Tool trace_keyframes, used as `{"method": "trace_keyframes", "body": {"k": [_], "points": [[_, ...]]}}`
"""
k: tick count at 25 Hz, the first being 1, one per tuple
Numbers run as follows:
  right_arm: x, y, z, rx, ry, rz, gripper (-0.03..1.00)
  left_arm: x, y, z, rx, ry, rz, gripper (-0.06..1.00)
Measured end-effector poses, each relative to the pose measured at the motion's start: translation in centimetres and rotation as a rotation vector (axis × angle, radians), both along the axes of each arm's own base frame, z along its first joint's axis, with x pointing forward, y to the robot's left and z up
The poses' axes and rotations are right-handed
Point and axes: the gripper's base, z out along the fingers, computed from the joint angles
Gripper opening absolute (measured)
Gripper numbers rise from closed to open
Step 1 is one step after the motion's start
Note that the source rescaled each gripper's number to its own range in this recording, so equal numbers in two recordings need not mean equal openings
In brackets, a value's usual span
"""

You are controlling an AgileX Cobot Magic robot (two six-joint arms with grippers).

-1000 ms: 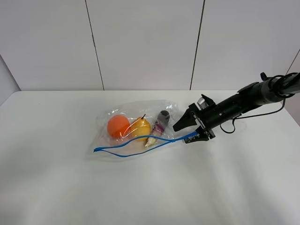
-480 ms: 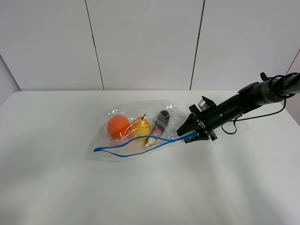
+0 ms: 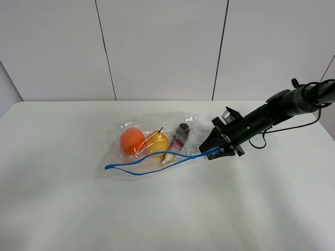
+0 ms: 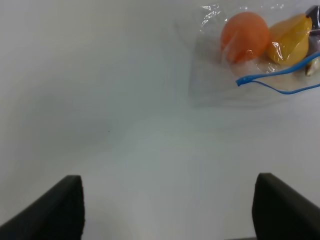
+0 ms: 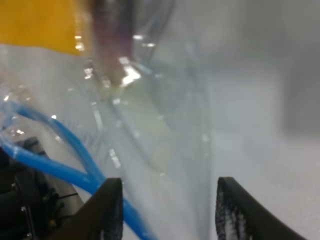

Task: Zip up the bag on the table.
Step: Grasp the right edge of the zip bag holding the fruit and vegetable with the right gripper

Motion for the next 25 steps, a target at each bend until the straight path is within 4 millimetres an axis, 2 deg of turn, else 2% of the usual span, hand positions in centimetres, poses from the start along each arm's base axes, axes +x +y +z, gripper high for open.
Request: {"method": "trace_keyframes", "body": {"k": [20, 21, 23, 25], "points": [[-0.24, 0.42, 0.4, -0.024, -0.018, 0.044, 0.55, 0.0, 0.0, 0.0, 0.0, 0.0, 0.0, 0.89], [-0.24, 0.42, 0.4, -0.024, -0.018, 0.044, 0.53, 0.0, 0.0, 0.0, 0.0, 0.0, 0.0, 0.89], [-0.24, 0.42, 0.4, -0.024, -0.018, 0.044, 0.41, 0.0, 0.0, 0.0, 0.0, 0.0, 0.0, 0.89], [-0.25, 0.42, 0.41, -0.023, -0.017, 0.045, 0.21, 0.0, 0.0, 0.0, 0.0, 0.0, 0.0, 0.89]]}}
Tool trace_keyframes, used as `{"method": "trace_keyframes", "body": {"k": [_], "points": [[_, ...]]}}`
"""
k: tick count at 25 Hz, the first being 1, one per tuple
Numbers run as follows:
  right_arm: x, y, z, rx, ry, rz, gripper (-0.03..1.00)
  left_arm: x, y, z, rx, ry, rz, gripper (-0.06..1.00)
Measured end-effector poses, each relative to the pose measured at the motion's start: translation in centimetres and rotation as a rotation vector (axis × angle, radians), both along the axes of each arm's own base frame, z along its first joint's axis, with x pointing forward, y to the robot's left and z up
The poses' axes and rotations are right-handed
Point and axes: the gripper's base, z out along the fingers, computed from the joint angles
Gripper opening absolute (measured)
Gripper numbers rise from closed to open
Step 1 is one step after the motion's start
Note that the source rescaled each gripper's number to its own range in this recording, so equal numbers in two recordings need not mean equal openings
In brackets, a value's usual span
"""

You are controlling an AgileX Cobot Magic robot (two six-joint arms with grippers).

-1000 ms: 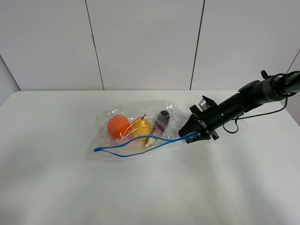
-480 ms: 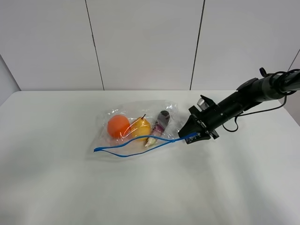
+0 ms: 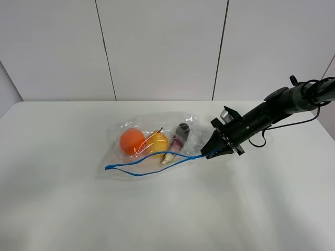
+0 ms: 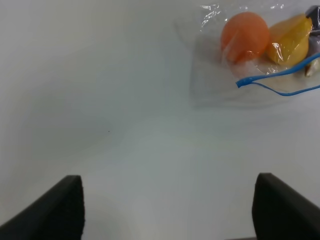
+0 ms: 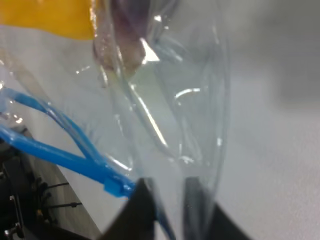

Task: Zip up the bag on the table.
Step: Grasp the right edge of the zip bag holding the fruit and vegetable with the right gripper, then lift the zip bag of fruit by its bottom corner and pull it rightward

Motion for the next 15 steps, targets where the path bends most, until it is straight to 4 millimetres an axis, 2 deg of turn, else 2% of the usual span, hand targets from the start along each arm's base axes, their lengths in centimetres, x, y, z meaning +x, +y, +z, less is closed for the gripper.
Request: {"method": "trace_keyframes", "body": {"k": [1, 3, 15], "points": [[0.0, 0.0, 0.0, 0.0, 0.0, 0.0, 0.11, 0.0, 0.0, 0.0, 0.0, 0.0, 0.0, 0.89], [0.0, 0.0, 0.0, 0.0, 0.0, 0.0, 0.01, 0.0, 0.0, 0.0, 0.0, 0.0, 0.0, 0.89], [0.0, 0.01, 0.01, 0.001, 0.0, 0.0, 0.0, 0.0, 0.0, 0.0, 0.0, 0.0, 0.0, 0.89]]}}
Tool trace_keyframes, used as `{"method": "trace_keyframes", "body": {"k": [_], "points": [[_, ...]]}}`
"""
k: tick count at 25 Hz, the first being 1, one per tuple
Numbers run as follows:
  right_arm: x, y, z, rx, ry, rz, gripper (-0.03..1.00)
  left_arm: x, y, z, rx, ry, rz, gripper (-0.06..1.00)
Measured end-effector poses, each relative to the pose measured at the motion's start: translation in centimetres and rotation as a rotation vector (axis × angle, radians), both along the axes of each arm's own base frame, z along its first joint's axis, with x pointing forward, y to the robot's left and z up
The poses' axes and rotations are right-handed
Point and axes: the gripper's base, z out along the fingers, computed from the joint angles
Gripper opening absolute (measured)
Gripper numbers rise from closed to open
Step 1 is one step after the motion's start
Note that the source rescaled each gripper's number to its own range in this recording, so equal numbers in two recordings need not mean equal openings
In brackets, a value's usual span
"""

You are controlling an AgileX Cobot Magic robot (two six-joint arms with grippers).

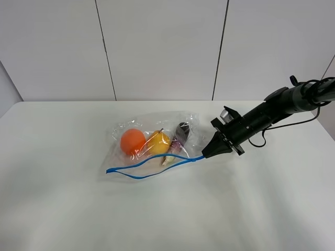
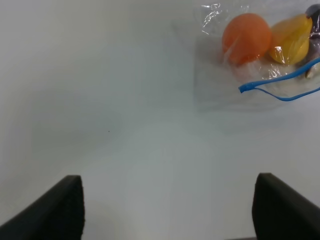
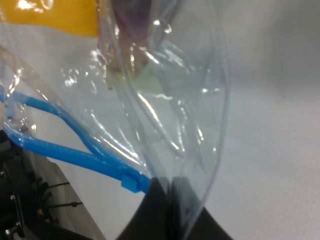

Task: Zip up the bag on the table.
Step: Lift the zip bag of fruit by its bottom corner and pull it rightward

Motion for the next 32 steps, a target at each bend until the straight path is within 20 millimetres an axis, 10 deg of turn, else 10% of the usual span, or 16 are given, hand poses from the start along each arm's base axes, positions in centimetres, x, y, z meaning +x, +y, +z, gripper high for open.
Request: {"method": "trace_keyframes", "body": {"k": [32], "points": [[0.4, 2.0, 7.9, 0.144, -0.17, -0.076, 0.0, 0.0, 0.0, 0.7, 0.0, -0.031, 0.002, 0.89]]}}
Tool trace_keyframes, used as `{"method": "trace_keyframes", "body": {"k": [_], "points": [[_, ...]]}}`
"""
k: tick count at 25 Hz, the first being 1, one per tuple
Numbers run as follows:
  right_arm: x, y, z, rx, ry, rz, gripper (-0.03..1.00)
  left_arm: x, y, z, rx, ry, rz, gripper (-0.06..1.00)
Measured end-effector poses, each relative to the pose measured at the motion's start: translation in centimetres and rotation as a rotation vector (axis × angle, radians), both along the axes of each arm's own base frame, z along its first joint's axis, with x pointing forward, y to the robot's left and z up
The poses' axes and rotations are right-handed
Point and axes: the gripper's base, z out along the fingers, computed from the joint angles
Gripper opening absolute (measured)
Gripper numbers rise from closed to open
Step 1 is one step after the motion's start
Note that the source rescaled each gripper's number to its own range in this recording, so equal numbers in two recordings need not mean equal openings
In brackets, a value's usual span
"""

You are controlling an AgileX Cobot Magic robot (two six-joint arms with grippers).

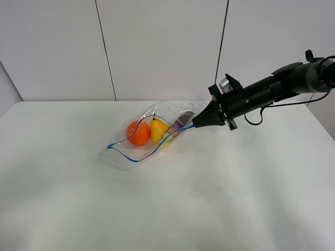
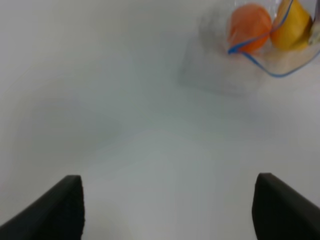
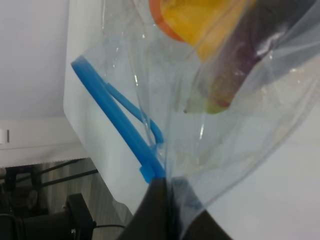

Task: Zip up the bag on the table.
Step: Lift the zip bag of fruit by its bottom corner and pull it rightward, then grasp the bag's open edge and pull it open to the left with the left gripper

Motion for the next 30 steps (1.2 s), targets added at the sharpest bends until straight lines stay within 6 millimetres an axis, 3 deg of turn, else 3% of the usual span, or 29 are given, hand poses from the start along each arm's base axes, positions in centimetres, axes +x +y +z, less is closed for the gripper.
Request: {"method": "trace_keyframes", "body": {"k": [3, 6, 10, 15, 22, 30], "points": [[0.0, 0.0, 0.0, 0.0, 0.001, 0.0, 0.0, 1.4, 0.1, 2.1, -0.005, 0.002, 0.003, 0.89], [0.0, 0.1, 0.1, 0.0, 0.0, 0.0, 0.0, 4.4, -0.1, 4.8, -0.04, 0.048, -0.019, 0.89], [0.0, 0.1, 0.1, 0.001, 0.0, -0.001, 0.0, 10.3, -0.8, 7.9, -0.04, 0.087, -0.137, 0.89], [0.0, 0.1, 0.1, 0.001, 0.0, -0.001, 0.0, 18.1, -1.7, 9.2, -0.031, 0.103, -0.31, 0.89], [0.0, 0.1, 0.1, 0.001, 0.0, -0.001, 0.0, 24.6, -4.7, 7.9, -0.093, 0.103, -0.515, 0.89], [0.0, 0.1, 0.1, 0.001, 0.0, -0.001, 0.0, 28.2, -13.2, 3.3, -0.021, 0.109, -0.697, 0.89]]}}
